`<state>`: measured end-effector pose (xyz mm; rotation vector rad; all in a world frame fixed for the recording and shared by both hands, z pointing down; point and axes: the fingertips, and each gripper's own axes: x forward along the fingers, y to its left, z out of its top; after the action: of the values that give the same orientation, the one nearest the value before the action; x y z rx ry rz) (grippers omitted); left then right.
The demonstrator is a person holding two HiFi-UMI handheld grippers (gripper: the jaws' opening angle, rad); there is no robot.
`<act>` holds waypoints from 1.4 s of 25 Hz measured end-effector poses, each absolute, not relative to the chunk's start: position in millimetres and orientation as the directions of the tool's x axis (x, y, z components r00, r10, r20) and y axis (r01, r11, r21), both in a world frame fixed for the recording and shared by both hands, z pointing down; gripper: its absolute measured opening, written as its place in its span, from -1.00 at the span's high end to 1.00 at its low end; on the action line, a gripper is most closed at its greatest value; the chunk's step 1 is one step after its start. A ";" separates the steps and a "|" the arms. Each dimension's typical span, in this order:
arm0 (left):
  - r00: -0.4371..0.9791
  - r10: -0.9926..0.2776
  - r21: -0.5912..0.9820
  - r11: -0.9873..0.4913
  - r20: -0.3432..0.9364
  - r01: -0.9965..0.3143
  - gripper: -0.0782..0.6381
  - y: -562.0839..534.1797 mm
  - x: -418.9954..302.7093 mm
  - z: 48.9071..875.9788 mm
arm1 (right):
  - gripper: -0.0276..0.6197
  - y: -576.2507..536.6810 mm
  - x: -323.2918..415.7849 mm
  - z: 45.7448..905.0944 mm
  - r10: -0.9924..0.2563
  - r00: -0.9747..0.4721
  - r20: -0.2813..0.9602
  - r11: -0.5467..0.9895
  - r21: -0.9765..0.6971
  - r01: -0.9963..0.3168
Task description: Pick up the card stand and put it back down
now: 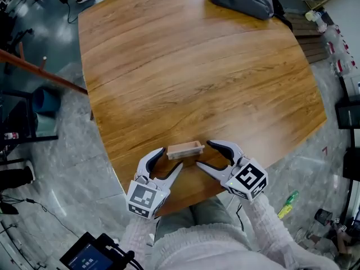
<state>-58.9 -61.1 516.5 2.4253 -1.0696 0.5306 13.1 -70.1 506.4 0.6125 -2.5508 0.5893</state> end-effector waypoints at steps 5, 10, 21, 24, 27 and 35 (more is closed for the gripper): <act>0.632 -0.566 0.167 -0.661 0.529 -0.732 0.08 -62.4 -52.1 523.1 | 0.08 -71.4 5.1 521.8 -0.272 -0.782 0.562 0.868 -0.209 -0.451; 0.634 -0.562 0.125 -0.688 0.530 -0.715 0.08 -63.5 -50.1 523.8 | 0.08 -73.1 -5.6 527.5 -0.248 -0.780 0.574 0.896 -0.170 -0.411; 0.611 -0.581 0.078 -0.687 0.537 -0.722 0.14 -69.8 -49.0 525.1 | 0.24 -77.5 -18.9 531.7 -0.254 -0.777 0.576 0.910 -0.130 -0.394; 0.598 -0.592 0.071 -0.676 0.540 -0.734 0.20 -71.1 -51.1 525.4 | 0.29 -77.9 -18.6 531.1 -0.264 -0.777 0.571 0.906 -0.129 -0.402; 0.593 -0.595 0.070 -0.671 0.542 -0.738 0.21 -71.6 -51.4 526.3 | 0.31 -78.1 -18.3 531.7 -0.272 -0.776 0.569 0.903 -0.126 -0.410; 0.596 -0.586 0.089 -0.668 0.549 -0.739 0.20 -71.5 -45.7 525.8 | 0.32 -76.9 -14.2 531.5 -0.269 -0.758 0.594 0.906 -0.111 -0.409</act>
<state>-45.7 -71.5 525.8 2.5193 -1.0777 0.7034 -14.2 -76.9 531.5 0.4846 -2.4732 0.3135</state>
